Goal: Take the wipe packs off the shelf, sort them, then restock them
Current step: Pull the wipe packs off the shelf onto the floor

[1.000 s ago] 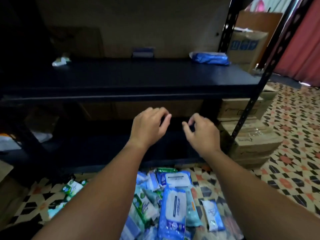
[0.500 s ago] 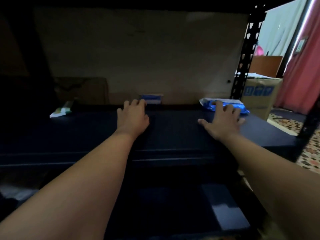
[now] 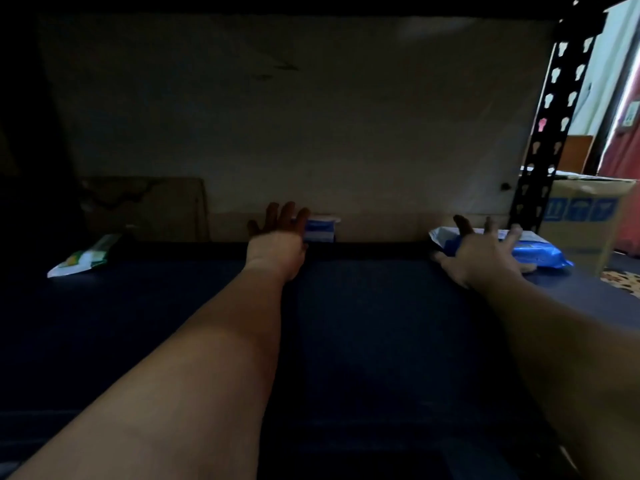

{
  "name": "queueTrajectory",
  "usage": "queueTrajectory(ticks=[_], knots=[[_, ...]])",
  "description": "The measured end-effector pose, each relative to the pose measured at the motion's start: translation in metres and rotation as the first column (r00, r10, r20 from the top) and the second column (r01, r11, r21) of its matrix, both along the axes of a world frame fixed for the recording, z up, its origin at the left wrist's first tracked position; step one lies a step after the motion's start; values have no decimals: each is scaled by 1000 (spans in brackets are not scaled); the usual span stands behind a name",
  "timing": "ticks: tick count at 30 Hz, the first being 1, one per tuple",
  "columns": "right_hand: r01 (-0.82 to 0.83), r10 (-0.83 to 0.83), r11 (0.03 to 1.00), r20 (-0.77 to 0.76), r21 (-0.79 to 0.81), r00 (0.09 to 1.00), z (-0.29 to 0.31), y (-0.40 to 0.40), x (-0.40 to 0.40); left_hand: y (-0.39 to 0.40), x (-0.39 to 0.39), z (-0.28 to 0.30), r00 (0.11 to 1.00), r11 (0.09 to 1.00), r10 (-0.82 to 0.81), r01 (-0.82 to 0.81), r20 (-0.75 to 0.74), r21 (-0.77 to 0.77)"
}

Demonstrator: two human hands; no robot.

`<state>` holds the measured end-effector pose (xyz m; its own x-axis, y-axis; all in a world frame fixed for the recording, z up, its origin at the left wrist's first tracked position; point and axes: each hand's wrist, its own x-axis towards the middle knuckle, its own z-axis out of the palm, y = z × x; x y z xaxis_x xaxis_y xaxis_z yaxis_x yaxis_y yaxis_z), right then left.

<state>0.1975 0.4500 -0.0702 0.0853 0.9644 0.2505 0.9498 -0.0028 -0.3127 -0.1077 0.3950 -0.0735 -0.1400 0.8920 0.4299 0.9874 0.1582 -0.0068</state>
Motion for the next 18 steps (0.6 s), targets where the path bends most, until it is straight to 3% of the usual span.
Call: queueTrajectory(ticks=[5,10,16,18], knots=[[68,-66,997,47,-32,997,-2,15,-2,22,-5,3,998,998,19,-22,-58,-58],[55,-75,995,244,84,967,1,6,-3,26,-2,12,996,984,60,-70,-66,-162],[-43,-24,977,310,209,950,6,-20,-14,-12,-11,9,995,999,8,-3,-95,50],[-69,1,975,304,213,953,9,-32,-17,-32,-21,14,999,998,40,-38,-35,58]])
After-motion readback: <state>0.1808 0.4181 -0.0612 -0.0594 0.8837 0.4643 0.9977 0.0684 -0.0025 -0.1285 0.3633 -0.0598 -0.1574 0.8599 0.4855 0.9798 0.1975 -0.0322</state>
